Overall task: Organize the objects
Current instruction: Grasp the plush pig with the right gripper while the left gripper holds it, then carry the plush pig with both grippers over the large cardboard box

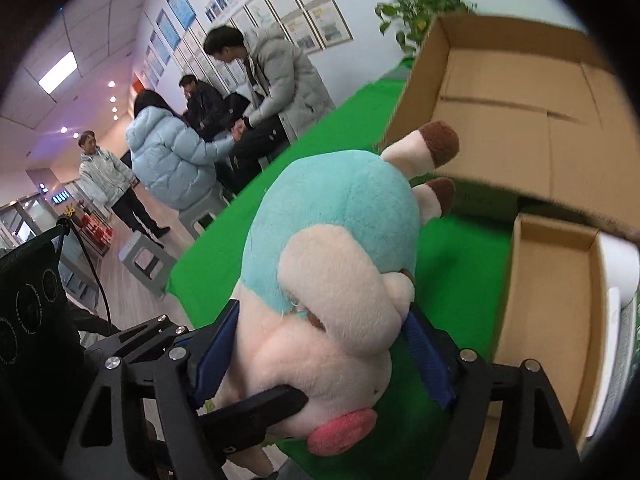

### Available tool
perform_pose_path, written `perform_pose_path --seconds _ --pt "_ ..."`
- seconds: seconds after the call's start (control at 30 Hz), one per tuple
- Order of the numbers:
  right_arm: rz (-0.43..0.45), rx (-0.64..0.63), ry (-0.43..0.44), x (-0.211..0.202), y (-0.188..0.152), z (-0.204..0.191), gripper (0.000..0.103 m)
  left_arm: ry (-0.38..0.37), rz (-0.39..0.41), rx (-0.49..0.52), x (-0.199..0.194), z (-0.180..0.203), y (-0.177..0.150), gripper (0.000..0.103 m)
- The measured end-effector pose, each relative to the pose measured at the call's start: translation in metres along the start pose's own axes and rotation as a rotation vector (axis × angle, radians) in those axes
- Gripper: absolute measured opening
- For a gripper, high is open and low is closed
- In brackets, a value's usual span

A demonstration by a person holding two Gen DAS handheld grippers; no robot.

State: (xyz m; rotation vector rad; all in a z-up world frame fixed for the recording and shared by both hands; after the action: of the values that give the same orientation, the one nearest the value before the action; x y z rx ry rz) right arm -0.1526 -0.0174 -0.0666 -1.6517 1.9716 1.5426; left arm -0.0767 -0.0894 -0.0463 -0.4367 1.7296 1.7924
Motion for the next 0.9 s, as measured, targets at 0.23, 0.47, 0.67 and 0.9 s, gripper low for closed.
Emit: perform_pose_path --seconds 0.23,0.47,0.67,0.9 --pt "0.149 -0.001 -0.009 -0.038 0.026 0.011 0.077 -0.015 0.075 0.117 0.009 0.023 0.056 0.051" --pt "0.304 -0.004 -0.049 -0.083 0.058 0.024 0.077 -0.054 0.170 0.220 0.014 0.060 0.126 0.051" --pt "0.437 -0.022 -0.070 -0.120 0.087 0.028 0.077 -0.077 0.264 0.299 0.012 0.088 0.192 0.051" --pt "0.518 -0.041 -0.092 -0.144 0.111 0.032 0.075 -0.089 0.311 0.314 0.019 0.104 0.241 0.051"
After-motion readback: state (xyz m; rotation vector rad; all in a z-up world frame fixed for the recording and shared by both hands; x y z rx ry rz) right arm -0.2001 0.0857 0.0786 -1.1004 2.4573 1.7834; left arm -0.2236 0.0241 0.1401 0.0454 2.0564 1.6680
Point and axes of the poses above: each gripper's, at about its wrist camera, not at the fingertips, and x roughly the way its jaws point, z to its right, y to its top, the point moved 4 cm from there along x, roughly the way its jaws point, and after that the axes turned 7 degrees about x, right-handed, at the moved point
